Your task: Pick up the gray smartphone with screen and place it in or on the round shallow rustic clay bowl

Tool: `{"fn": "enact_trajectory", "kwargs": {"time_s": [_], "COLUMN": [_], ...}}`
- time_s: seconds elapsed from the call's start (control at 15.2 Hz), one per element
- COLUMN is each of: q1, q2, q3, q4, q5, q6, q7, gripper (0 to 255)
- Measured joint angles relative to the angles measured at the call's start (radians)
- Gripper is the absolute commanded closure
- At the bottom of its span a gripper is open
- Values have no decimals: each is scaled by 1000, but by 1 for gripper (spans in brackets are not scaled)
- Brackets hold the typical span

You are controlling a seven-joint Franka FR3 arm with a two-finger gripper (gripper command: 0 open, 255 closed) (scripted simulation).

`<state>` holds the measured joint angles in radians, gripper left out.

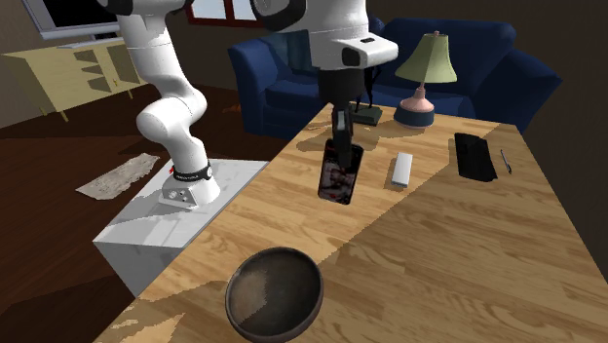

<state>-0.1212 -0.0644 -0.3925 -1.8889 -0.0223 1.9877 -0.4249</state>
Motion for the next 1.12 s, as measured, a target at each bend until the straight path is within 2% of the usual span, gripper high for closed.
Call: {"fn": "enact_trajectory", "kwargs": {"time_s": [0.33, 0.99, 1.12], "q1": [-46, -156, -166], "q2": [-6, 68, 78], "q3": [-55, -183, -193], "q4": [34, 198, 197], "q5": [11, 83, 92], "q6": [-40, -146, -137], "q7": [-104, -355, -377], "gripper": [255, 255, 255]}}
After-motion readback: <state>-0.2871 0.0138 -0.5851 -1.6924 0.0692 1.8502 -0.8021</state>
